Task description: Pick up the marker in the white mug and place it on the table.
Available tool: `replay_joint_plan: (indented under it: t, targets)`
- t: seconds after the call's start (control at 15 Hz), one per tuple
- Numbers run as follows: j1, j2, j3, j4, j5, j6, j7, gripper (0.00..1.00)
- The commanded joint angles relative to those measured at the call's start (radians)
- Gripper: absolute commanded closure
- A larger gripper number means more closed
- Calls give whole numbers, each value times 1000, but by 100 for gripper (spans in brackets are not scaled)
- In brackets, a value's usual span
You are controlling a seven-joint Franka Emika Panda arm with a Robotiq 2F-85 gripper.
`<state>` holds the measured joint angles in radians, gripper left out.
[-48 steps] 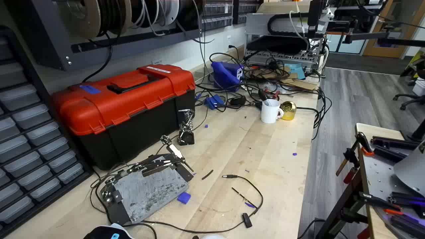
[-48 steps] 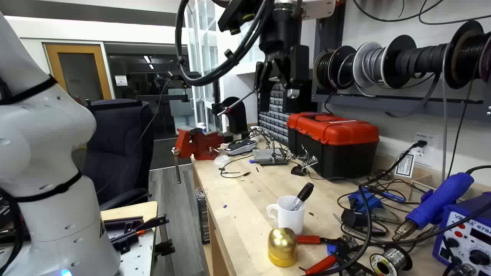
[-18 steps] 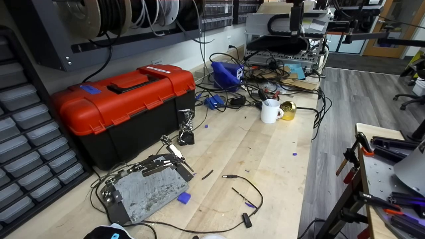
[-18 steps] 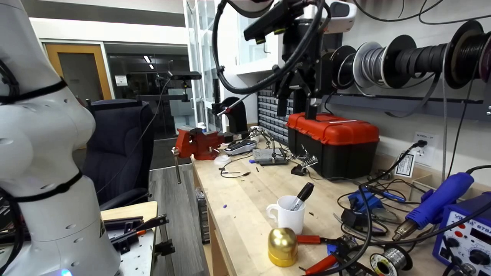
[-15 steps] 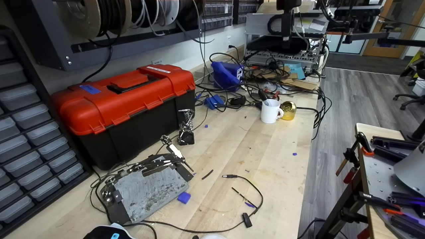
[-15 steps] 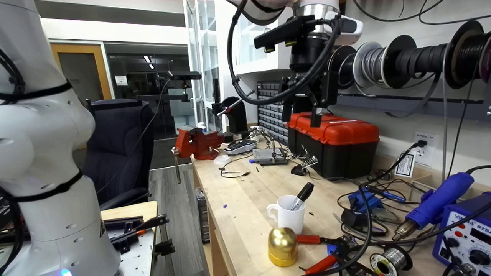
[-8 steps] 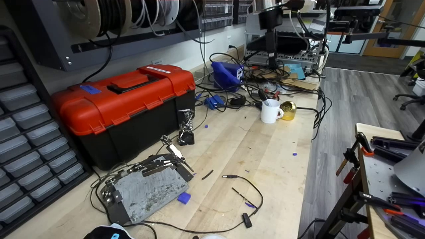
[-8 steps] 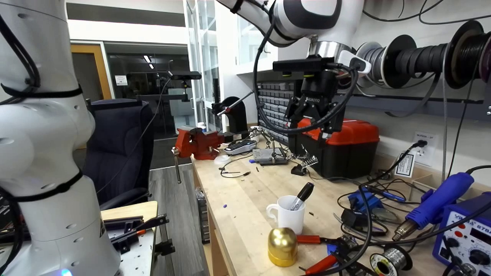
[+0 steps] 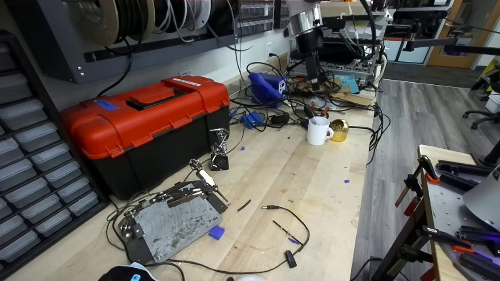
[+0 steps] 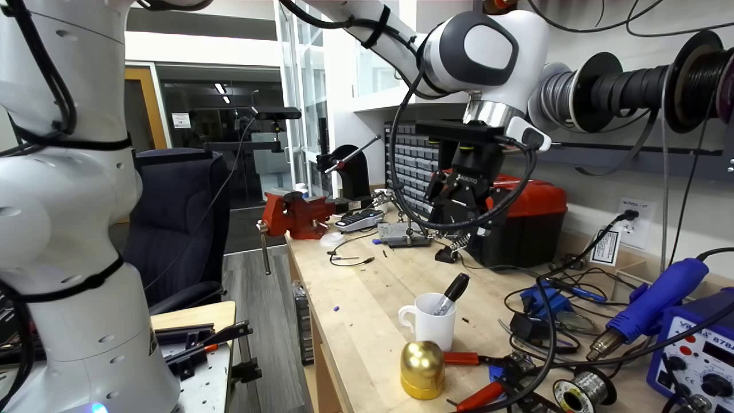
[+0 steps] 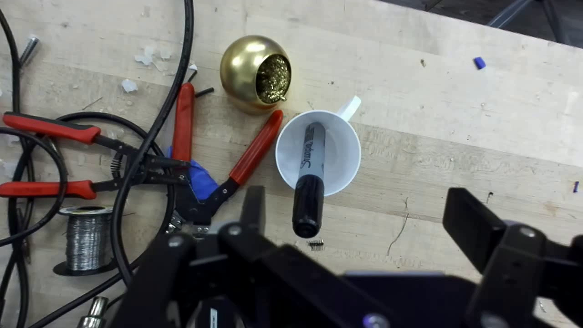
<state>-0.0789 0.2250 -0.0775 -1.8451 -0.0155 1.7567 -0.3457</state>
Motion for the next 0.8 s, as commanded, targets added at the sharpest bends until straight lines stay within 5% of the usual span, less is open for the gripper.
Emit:
replay_joint_plan:
  t: [0.0,0.73]
  targets:
    - [-15,52,13,53,4,-49,-7,0]
    - [-21,111,19,70,-4,-52,3,0]
